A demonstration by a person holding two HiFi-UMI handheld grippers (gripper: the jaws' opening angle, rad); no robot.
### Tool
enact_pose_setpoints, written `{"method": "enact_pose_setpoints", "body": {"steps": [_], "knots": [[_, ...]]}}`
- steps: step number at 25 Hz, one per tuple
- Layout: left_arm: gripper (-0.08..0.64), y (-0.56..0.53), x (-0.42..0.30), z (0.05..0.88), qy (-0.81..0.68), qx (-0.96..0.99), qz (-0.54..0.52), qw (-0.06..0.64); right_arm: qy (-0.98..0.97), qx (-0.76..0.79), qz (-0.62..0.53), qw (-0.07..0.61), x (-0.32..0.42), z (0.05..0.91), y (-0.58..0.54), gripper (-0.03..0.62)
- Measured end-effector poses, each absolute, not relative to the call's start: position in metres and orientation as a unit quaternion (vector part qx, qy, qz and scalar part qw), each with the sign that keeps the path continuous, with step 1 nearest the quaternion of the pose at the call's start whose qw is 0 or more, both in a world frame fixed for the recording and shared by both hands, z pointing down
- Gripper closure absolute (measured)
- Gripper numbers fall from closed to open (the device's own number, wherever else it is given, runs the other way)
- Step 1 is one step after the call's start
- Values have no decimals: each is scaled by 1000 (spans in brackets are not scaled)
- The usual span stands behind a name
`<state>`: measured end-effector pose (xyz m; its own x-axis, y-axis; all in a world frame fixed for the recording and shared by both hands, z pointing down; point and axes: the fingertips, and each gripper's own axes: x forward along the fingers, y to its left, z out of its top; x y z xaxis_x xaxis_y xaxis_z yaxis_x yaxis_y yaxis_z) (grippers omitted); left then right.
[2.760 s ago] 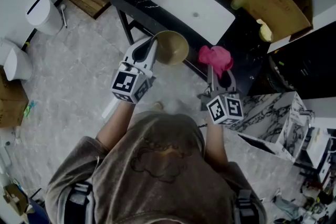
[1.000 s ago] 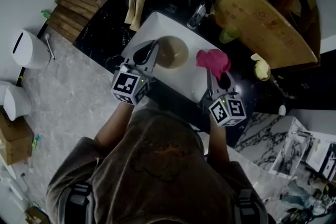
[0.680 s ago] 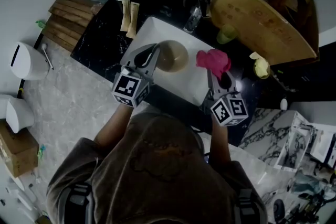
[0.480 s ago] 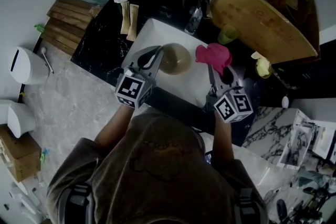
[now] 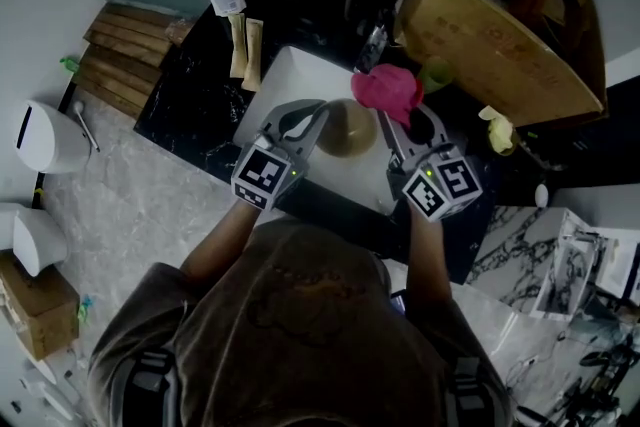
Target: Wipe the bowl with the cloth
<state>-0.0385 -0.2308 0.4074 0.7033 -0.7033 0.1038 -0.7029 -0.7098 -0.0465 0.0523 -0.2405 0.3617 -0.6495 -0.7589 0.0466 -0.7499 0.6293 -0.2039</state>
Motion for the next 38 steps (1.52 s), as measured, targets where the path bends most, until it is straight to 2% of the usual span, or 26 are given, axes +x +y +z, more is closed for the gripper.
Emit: {"method": "enact_pose_setpoints", "body": {"steps": [8,18,38], "knots": [[534,-239,-19,413,342,-937,-68,-2,916,-381,-126,1,40,372,-243,483],[534,-243,11,417,307,-946,-96,30,917,-374,-138,-8,44,380,-251,483],[532,-260,-19,420,365,-927,-91,7,913,-370,-169,-26,60,405,-248,482]]}}
